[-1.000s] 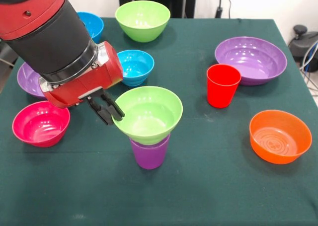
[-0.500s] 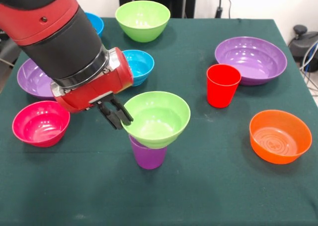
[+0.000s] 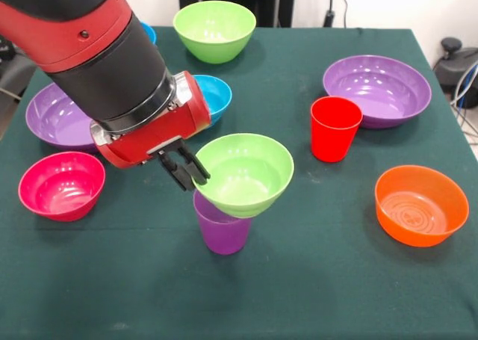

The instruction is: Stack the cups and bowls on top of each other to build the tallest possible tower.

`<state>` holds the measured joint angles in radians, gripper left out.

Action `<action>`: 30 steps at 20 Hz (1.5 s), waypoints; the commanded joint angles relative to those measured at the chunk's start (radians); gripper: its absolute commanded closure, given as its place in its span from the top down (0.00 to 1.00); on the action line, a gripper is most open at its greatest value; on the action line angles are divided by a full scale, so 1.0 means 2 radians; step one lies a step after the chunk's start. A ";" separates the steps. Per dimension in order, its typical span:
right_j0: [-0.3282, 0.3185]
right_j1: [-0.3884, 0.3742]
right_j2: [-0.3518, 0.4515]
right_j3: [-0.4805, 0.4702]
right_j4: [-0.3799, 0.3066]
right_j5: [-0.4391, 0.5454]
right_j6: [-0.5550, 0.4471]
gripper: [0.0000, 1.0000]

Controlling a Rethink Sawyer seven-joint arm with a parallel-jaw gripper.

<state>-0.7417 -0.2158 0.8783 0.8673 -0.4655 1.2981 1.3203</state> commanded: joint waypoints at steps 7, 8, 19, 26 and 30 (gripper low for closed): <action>-0.007 0.000 -0.024 0.025 -0.039 -0.032 -0.146 0.00; -0.006 0.001 -0.023 0.022 -0.039 -0.031 -0.147 0.00; -0.010 0.003 -0.022 0.021 -0.044 -0.038 -0.158 0.00; -0.011 0.001 -0.023 0.026 -0.049 -0.042 -0.157 0.00; -0.012 -0.001 -0.025 0.028 -0.052 -0.047 -0.159 0.00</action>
<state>-0.7602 -0.2159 0.8777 0.8857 -0.4856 1.2582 1.3203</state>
